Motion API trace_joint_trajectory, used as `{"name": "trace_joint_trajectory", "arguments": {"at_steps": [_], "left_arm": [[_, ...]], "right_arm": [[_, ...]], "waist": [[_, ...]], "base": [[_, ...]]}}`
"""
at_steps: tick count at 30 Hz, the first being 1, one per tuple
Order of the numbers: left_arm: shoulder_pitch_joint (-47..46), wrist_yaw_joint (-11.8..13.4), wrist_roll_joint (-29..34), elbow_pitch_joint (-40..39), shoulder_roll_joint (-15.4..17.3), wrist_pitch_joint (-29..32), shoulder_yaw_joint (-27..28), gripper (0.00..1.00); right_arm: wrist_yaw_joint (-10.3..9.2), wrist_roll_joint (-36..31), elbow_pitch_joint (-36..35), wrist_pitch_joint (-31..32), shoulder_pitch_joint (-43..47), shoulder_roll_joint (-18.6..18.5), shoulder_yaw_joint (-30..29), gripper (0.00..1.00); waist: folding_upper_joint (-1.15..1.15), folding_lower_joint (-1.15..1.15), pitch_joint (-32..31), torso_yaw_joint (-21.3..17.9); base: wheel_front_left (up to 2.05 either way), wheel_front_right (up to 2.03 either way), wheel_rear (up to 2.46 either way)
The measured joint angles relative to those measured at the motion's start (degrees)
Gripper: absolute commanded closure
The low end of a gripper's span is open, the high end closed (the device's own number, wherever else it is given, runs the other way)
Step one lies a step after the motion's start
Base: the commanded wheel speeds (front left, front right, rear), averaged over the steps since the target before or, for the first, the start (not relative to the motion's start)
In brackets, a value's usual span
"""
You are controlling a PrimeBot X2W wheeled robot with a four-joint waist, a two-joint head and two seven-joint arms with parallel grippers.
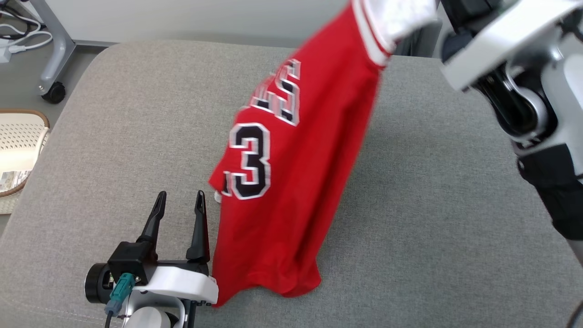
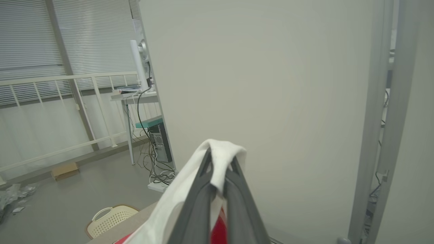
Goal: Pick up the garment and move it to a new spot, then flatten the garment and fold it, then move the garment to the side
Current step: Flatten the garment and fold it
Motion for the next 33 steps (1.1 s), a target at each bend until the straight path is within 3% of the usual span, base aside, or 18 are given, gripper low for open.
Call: {"name": "trace_joint_trajectory", "arguments": {"at_steps": [6,11,19,26,27,28,33], "left_arm": [[-0.5,0.1,0.0,-0.2,0.0,0.0,0.5,0.0],[-1.3,-0.2,0.4,0.0,0.0,0.0,0.9,0.0],[-2.3,-0.4,0.8,0.1,0.0,0.0,0.7,0.0],[-2.6,-0.5,0.9,0.4,0.0,0.0,0.7,0.0],[-2.6,-0.5,0.9,0.5,0.0,0.0,0.7,0.0],[-2.6,-0.5,0.9,0.5,0.0,0.0,0.7,0.0],[-2.5,-0.5,1.0,0.8,0.0,0.0,0.9,0.0]], "right_arm": [[0.0,-1.5,8.8,2.4,6.7,-8.6,1.7,1.0],[0.01,-3.1,16.3,4.0,10.2,-12.3,1.7,1.0],[0.02,-8.8,29.2,3.3,11.3,-14.4,-1.7,1.0],[0.02,-10.1,35.0,2.3,10.9,-12.3,-3.8,1.0],[0.02,-10.5,35.4,2.5,10.9,-12.0,-3.6,0.72],[0.02,-10.5,35.4,2.5,10.9,-12.0,-3.6,0.0],[0.02,-10.8,34.3,1.2,10.0,-10.3,-3.0,0.0]], "waist": [[0.0,0.0,1.6,-0.3],[0.0,0.0,2.6,-1.5],[0.0,0.0,3.7,-3.1],[0.0,0.0,3.9,-3.7],[0.0,0.0,3.8,-3.8],[0.0,0.0,3.8,-3.8],[0.0,0.0,2.8,-4.1]], "base": [[0.0,0.0,0.0],[0.0,0.0,0.0],[0.0,0.0,0.0],[0.0,0.0,0.0],[0.0,0.0,0.0],[0.0,0.0,0.0],[0.0,0.0,0.0]]}}
